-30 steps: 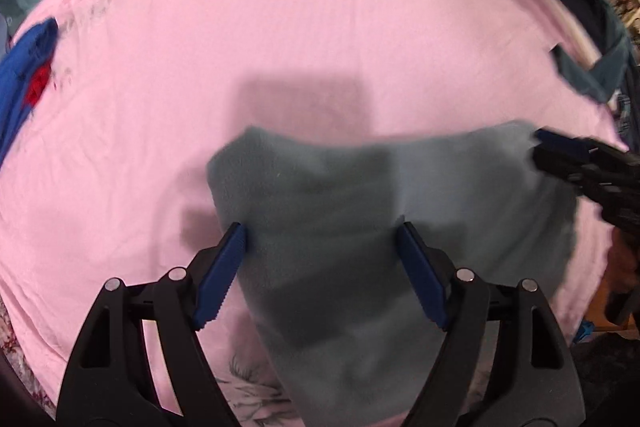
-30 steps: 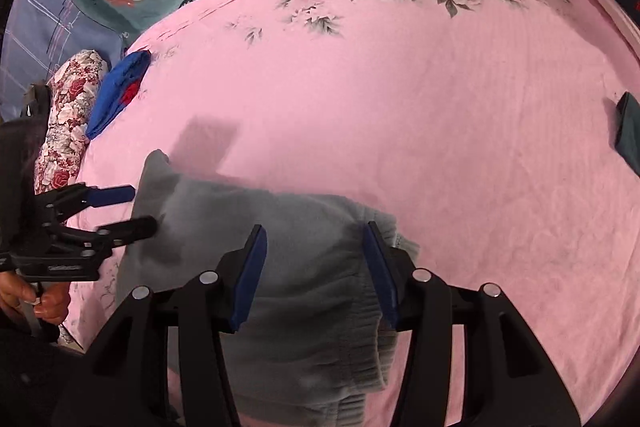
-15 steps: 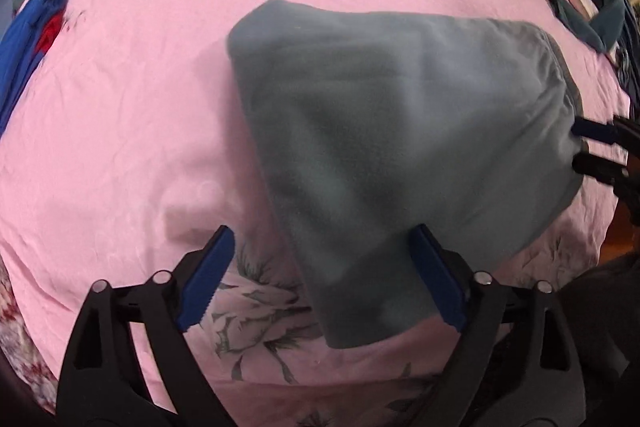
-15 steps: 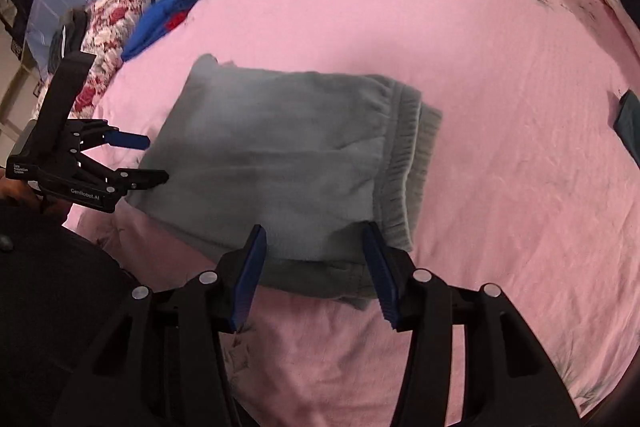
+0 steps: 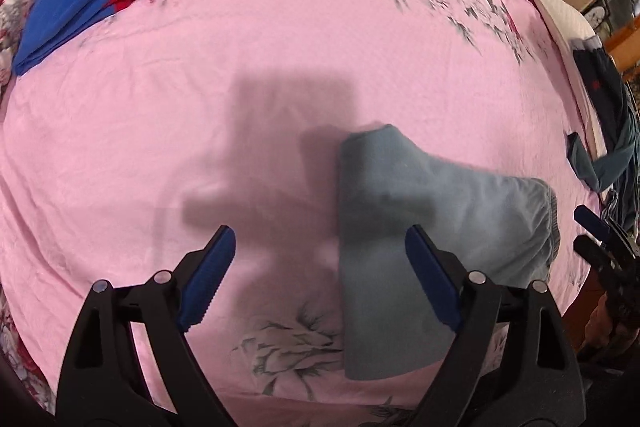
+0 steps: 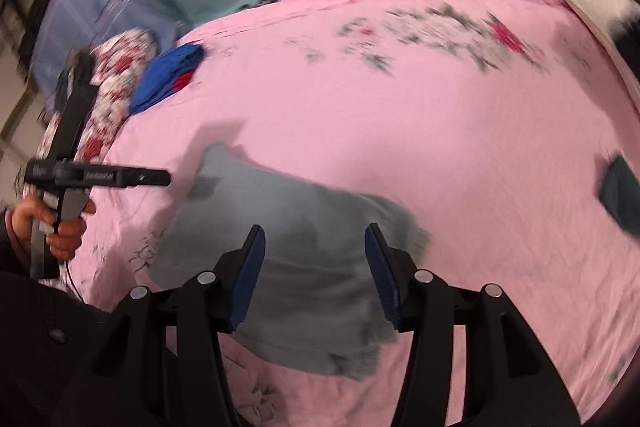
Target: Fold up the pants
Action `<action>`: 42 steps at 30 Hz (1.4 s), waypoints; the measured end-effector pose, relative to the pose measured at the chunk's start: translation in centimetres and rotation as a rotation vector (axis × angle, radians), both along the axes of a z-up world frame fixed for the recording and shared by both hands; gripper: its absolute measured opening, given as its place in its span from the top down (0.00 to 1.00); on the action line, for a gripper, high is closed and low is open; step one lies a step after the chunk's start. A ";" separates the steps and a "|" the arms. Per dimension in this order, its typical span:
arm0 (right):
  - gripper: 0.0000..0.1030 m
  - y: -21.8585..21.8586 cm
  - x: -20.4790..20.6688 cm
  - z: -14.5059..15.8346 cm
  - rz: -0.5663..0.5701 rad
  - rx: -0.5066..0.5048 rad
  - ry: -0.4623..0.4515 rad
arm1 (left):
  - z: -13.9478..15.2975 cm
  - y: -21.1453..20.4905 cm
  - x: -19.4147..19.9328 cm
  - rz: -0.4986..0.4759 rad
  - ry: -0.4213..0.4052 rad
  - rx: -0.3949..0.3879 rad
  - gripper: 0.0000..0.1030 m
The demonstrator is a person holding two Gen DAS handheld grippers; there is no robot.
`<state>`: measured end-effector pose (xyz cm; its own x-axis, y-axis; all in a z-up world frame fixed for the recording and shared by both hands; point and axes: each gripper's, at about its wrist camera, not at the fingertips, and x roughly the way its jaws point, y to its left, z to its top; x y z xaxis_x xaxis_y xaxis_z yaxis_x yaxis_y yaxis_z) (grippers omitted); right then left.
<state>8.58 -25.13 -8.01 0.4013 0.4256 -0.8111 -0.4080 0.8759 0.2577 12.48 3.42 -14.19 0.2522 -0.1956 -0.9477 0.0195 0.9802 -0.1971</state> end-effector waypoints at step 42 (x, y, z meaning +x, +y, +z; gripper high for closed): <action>0.86 11.8 -3.3 -4.5 0.612 -0.287 -0.191 | -7.3 -1.8 -4.6 0.156 0.299 -0.689 0.38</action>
